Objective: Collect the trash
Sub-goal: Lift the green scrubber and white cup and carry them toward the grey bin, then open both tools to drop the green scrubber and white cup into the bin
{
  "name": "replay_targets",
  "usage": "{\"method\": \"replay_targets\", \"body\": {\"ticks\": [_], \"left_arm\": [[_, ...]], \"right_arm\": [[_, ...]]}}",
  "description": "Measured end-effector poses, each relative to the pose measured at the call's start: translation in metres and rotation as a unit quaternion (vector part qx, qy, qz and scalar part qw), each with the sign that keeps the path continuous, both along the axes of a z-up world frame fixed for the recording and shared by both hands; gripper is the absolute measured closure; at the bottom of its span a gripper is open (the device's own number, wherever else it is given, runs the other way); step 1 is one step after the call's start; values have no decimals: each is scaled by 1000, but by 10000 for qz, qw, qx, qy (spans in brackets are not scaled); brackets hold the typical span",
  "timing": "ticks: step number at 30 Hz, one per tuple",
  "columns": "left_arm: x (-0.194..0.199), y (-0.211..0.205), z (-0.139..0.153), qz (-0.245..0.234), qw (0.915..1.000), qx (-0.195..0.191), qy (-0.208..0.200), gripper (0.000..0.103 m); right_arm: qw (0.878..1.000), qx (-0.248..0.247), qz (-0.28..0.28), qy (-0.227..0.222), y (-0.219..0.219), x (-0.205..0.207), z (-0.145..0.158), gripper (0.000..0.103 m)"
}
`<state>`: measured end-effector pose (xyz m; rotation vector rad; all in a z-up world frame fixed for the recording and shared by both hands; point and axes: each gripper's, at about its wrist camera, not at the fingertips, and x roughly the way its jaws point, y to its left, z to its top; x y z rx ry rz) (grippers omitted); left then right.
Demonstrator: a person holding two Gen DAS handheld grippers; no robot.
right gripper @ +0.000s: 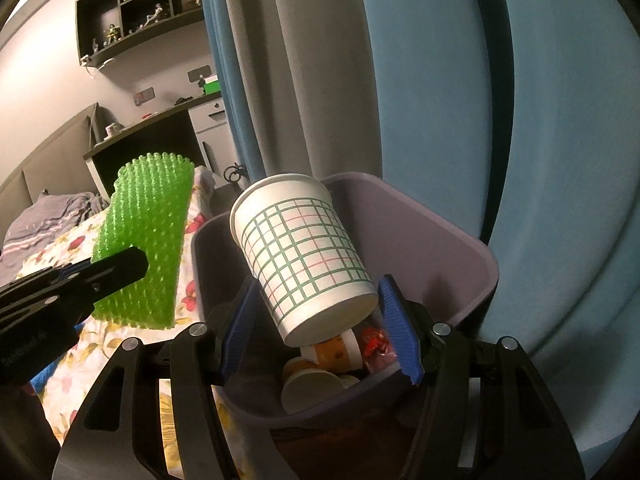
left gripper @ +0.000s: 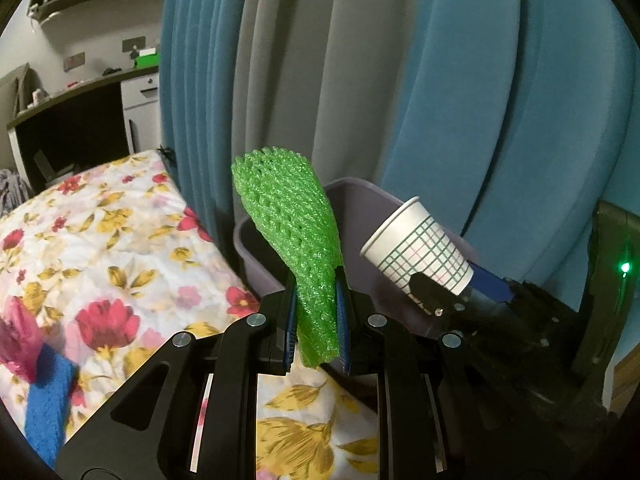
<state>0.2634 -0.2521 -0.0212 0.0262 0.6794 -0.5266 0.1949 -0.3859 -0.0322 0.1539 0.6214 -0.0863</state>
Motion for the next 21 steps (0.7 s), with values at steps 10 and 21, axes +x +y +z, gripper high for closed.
{"method": "replay_targets", "body": {"ticks": [10, 21], "left_arm": [[12, -17, -14, -192, 9995, 0, 241, 87], [22, -26, -23, -322, 9986, -69, 422, 87]], "right_arm": [[9999, -16, -60, 112, -5, 2, -6, 43], [9998, -72, -80, 141, -6, 3, -8, 43]]}}
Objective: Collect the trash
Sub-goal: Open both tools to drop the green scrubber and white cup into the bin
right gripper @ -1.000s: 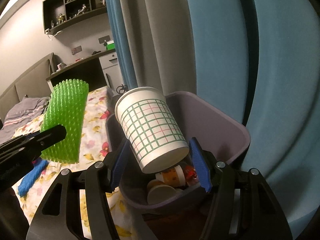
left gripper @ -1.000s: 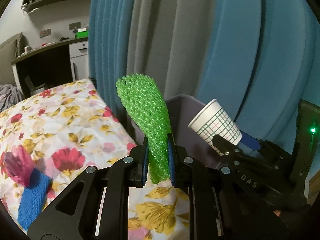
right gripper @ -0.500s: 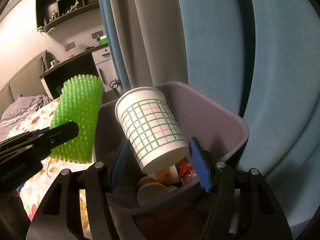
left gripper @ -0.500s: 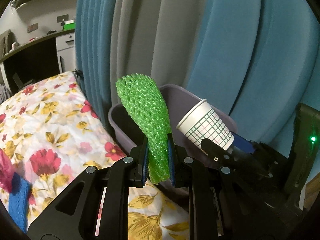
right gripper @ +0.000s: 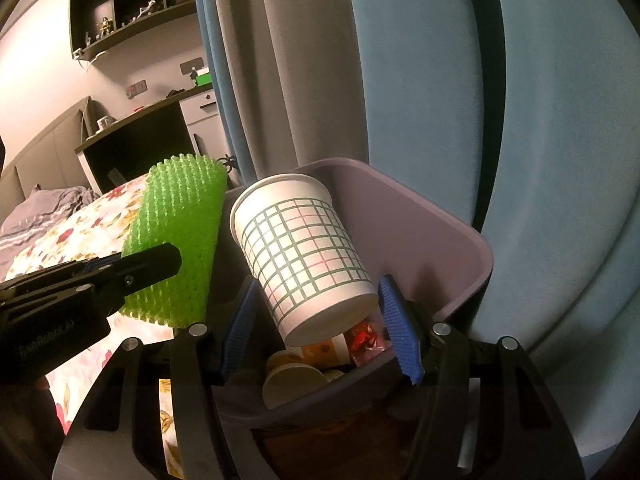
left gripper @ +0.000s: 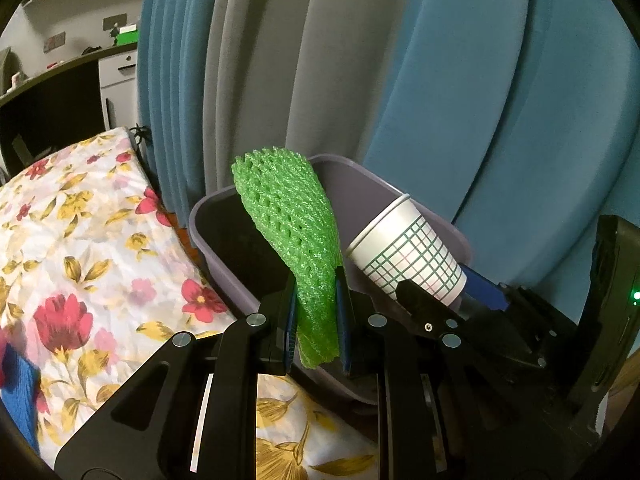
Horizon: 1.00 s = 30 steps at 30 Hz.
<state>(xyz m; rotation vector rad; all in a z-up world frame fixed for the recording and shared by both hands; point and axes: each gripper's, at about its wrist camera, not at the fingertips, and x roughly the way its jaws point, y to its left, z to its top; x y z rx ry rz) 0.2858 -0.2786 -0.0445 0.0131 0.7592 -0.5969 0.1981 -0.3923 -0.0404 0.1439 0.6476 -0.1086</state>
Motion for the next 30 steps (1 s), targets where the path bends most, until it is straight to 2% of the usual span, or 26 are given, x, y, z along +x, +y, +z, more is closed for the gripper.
{"method": "replay_targets", "body": {"ticks": [12, 15, 16, 19, 21, 23, 24, 27, 30], "left_arm": [[9, -5, -8, -52, 9997, -82, 241, 85], [12, -5, -9, -79, 9995, -119, 273, 77], [12, -5, -9, -85, 9995, -135, 269, 71], [10, -1, -6, -53, 9997, -199, 164, 44], [8, 3, -3, -13, 9995, -302, 74, 36], [6, 8, -1, 54, 9994, -340, 30, 23], [6, 11, 1, 125, 9993, -360, -10, 22], [1, 22, 7, 285, 9987, -398, -113, 17], [-8, 34, 13, 467, 9979, -296, -341, 11]], "right_arm": [[10000, -7, -22, 51, -3, 2, -5, 42], [10000, -34, -34, 55, -2, 2, -5, 42], [10000, -33, -43, 52, -2, 3, -5, 42], [10000, -48, -54, 55, -3, 4, -6, 42], [9999, -52, -37, 82, -3, 5, -7, 42], [9999, -57, -23, 97, -2, 6, -9, 42], [10000, -49, -14, 86, -1, 6, -9, 42], [10000, 16, -9, 47, -1, 4, -7, 32], [10000, 35, -18, -70, -1, -1, -2, 30]]}}
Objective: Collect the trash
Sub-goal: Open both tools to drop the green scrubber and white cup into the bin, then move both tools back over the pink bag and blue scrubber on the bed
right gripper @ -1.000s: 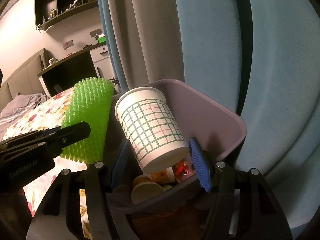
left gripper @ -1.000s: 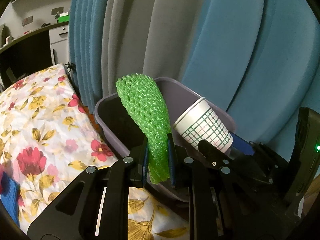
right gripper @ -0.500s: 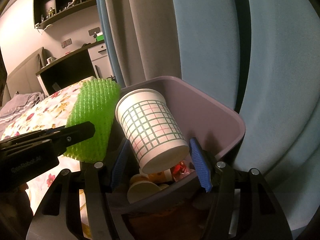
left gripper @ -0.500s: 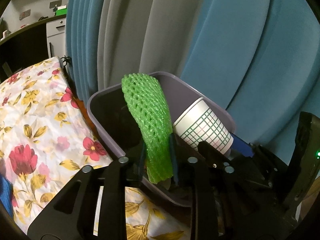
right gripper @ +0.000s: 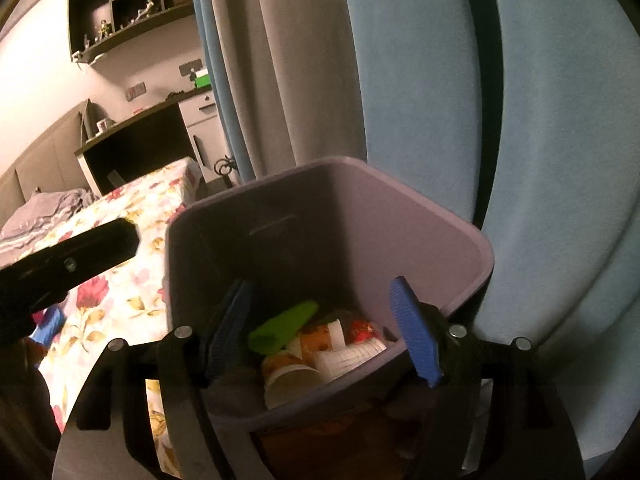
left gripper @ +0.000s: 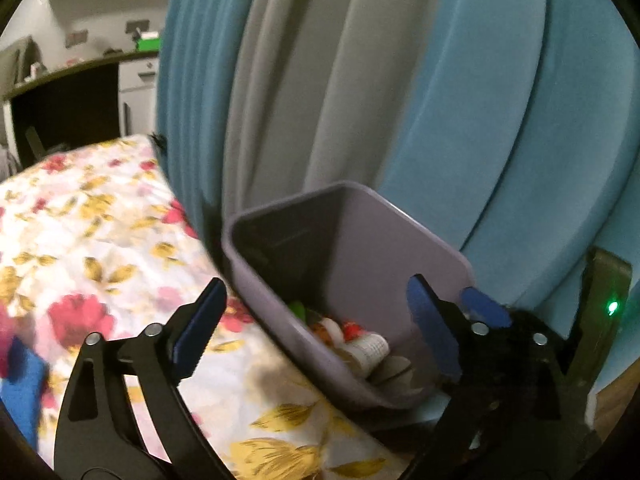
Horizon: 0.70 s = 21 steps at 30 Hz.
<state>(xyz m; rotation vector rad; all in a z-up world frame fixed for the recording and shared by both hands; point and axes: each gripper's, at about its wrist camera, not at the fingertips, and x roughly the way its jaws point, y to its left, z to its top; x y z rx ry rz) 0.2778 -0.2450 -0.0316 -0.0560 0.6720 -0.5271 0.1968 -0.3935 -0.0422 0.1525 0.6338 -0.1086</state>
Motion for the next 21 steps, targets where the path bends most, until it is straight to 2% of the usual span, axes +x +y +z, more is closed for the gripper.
{"method": "replay_targets", "body": {"ticks": [4, 12, 16, 21], "left_arm": [[-14, 25, 5, 353, 9991, 168, -150, 6], [-51, 105, 12, 1200, 9916, 434, -184, 6], [-69, 154, 14, 1725, 9830, 580, -228, 6], [-94, 218, 16, 2425, 9669, 739, -280, 6]], "right_arm": [[9994, -207, -71, -271, 5, -16, 12, 19], [9967, -385, -74, -716, 35, -44, 32, 8], [9955, -299, 200, -875, 60, -53, 40, 7], [9933, -319, 706, -858, 110, -58, 44, 7]]}}
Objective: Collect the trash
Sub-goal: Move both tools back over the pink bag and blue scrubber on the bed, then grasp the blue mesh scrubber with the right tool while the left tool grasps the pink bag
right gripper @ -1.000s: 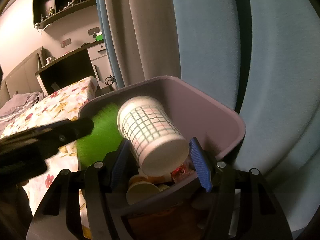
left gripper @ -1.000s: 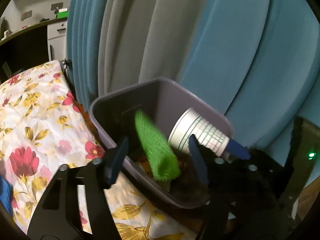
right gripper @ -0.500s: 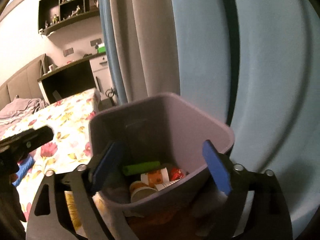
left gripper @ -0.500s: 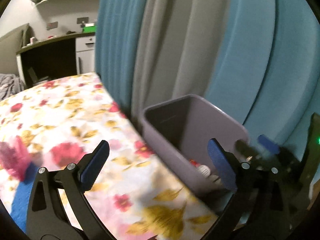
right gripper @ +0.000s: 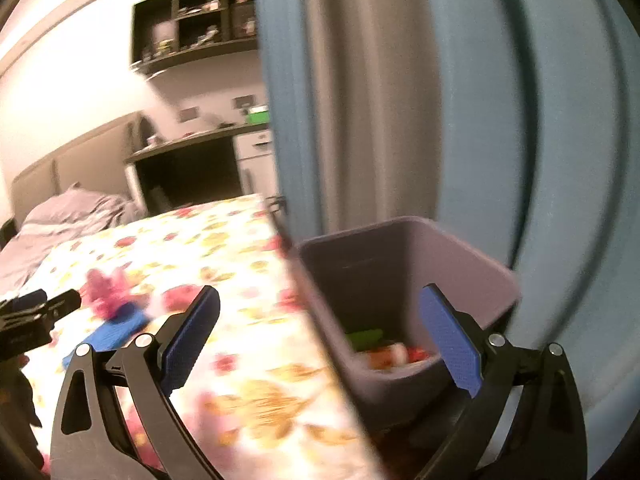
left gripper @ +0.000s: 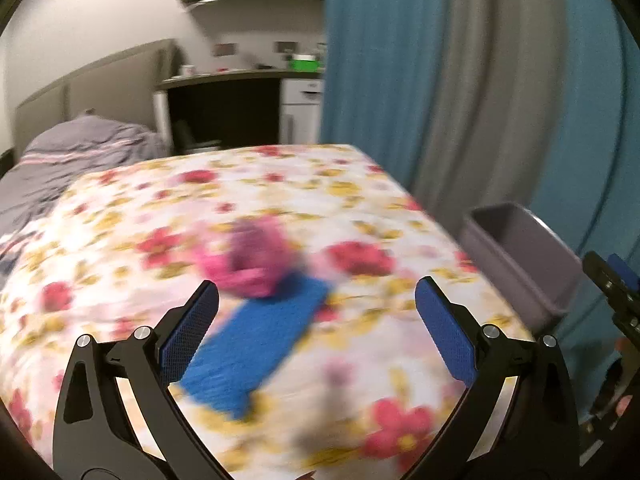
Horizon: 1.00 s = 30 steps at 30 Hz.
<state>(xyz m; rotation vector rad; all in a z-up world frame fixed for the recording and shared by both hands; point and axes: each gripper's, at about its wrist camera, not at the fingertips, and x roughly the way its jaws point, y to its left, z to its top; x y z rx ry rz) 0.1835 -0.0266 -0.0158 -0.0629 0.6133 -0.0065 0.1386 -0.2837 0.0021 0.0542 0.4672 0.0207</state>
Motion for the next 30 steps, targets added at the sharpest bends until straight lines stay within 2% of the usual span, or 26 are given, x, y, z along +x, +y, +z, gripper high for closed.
{"method": "replay_targets", "body": {"ticks": [5, 11, 20, 26, 30], "left_arm": [[-27, 59, -4, 631, 9979, 132, -32, 6], [-54, 111, -9, 1031, 9946, 63, 31, 6], [-73, 147, -11, 1264, 9919, 106, -32, 6], [-79, 165, -8, 1342, 9909, -20, -132, 6], [-76, 170, -8, 1342, 9908, -89, -130, 6]], "right_arm": [[9986, -117, 487, 165, 59, -2, -6, 7], [9940, -389, 941, 390, 130, -5, -19, 7], [9864, -621, 1259, 859, 201, -2, -44, 7], [9792, -743, 1353, 1314, 227, 16, -67, 7], [9766, -560, 1360, 1572, 237, 30, -80, 7]]}}
